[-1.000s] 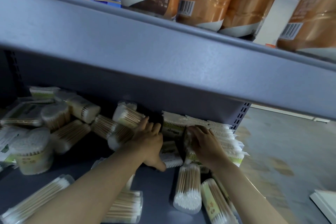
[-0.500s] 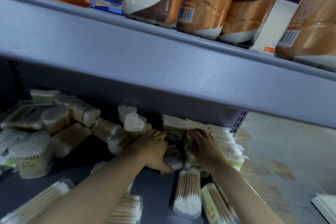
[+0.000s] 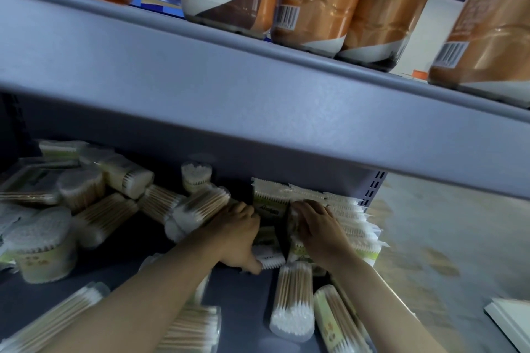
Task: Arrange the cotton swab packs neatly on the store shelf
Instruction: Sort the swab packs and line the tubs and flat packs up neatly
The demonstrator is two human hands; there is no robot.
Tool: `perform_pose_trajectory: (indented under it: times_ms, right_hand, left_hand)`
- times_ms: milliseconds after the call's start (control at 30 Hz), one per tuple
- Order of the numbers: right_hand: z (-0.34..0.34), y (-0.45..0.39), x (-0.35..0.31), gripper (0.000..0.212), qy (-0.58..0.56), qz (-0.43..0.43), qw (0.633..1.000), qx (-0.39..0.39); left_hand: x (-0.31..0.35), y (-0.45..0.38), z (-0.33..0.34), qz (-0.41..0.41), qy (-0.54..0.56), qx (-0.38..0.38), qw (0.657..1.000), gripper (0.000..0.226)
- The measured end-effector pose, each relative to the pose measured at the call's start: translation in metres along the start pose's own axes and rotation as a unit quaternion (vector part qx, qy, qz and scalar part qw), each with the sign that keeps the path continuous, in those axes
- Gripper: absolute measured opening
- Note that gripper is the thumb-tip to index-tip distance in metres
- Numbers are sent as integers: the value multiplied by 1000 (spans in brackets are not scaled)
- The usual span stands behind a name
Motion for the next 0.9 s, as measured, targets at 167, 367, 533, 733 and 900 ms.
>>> perform_pose_trajectory:
  times_ms: [167,367,533,733,900]
  right_hand:
    - [0,-1,1,58,2,5,1000,5]
    - [1,0,0,66,-9,7,1000,6]
    - [1,-1,0,59,-11,8,1000,3]
    - [0,0,-1,65,-9,10,1000,9]
    - [0,0,0,65,-5,10,1000,5]
  left_hand:
    - [3,8,4,17,-3,9,1000,67]
    - [7,15,4,25,-1,25,999,67]
    - [13,13,5,23,4,26,999,66]
    - [11,7,1,51,-14,45,998,64]
    - [13,6,3,27,9,2,1000,65]
Point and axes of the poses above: each hand's wrist, its own y-axis away from the middle knuckle, its own z-axis out of the palm, x = y × z, the point moved 6 cm from there along -y, towards the middle knuckle
